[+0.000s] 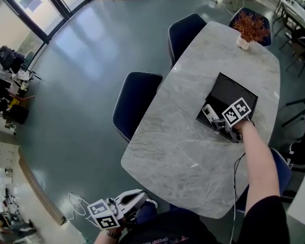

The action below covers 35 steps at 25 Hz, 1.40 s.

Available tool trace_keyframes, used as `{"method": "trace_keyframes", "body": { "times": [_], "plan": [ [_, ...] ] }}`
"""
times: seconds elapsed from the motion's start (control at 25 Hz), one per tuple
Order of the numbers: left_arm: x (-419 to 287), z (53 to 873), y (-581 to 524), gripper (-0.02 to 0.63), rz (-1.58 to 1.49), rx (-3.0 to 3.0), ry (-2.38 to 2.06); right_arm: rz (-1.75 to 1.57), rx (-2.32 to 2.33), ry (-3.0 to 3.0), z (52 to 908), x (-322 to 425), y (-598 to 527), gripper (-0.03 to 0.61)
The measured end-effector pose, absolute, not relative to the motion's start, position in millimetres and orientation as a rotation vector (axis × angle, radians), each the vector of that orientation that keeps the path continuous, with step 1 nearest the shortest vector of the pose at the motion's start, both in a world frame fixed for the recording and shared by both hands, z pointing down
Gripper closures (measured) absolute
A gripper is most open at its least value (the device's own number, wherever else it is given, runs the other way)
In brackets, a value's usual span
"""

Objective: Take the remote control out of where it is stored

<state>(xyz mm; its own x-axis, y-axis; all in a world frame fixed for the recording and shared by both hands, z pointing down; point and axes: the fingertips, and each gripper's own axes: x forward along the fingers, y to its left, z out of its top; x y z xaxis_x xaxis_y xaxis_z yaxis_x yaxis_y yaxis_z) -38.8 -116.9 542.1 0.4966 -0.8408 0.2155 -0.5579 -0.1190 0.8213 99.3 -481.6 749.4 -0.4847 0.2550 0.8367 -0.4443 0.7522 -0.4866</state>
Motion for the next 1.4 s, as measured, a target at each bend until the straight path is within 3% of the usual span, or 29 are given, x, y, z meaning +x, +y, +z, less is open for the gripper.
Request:
{"method": "trace_keyframes", "body": {
  "times": [0.56, 1.0, 1.24, 1.4],
  "plan": [
    [-45, 543, -118, 0.607, -0.366, 1.831, -1.142, 0.954, 0.29, -2.05, 723, 105, -492, 0.466],
    [-42, 532, -123, 0.607, -0.346, 1.956, -0.993, 1.341, 0.671, -2.456, 608, 140, -488, 0.466],
    [-44, 515, -110, 0.607, -0.322, 2.035, -0.905, 1.465, 0.914, -2.538, 565, 162, -443, 0.466],
    [-43, 506, -95, 0.607, -0.313, 2.08, -0.853, 1.573, 0.819, -2.708, 530, 149, -383, 0.466]
  ]
}}
